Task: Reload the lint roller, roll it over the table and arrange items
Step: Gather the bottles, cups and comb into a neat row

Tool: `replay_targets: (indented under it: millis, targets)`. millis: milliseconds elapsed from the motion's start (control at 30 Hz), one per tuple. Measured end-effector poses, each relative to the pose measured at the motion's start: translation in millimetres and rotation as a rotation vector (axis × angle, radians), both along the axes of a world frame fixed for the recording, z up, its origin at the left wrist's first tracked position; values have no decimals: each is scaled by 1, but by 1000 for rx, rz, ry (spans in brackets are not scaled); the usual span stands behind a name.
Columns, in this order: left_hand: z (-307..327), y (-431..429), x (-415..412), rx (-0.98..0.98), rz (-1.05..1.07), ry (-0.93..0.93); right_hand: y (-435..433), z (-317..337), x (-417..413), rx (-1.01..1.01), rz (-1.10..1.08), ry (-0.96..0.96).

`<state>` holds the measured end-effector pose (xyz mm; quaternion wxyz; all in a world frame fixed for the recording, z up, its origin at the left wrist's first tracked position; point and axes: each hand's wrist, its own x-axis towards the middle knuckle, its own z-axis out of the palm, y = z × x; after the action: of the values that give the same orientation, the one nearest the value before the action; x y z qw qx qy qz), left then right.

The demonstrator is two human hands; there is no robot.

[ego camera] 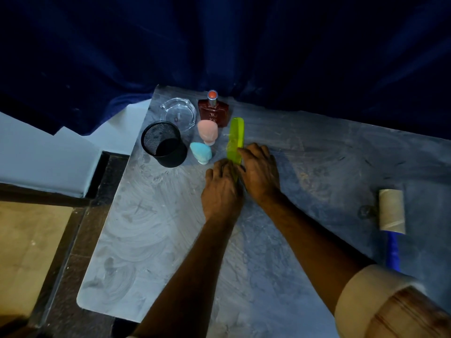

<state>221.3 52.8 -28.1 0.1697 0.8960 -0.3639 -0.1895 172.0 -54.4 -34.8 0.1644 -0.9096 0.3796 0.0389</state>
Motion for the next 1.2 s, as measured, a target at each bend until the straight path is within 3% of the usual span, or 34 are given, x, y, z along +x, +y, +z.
replay_targets:
  millis: [200,333,467,633,800,967,1200]
  targets:
    - [2,0,0,-5,-17,-2,-1,4,-1,4,12,-6]
    - [9,3,-2,-21,4,6,2,25,-30,58,-147,-236]
    - [22,8,-31,-123,-7,48,6,48,-117,28,-275,-437]
    - [27,3,-119,-309,-37,395,14,62,-248,-5,-579,-332]
    - [-1,-3,-199,-217,-94,726,16,60,-342,-29,-809,-178]
    - [-12,-18,-257,-44,-238,922,19,44,-373,37,-895,-58]
    - [-2,-53,-297,6,-190,979,1,20,-379,210,-833,-164]
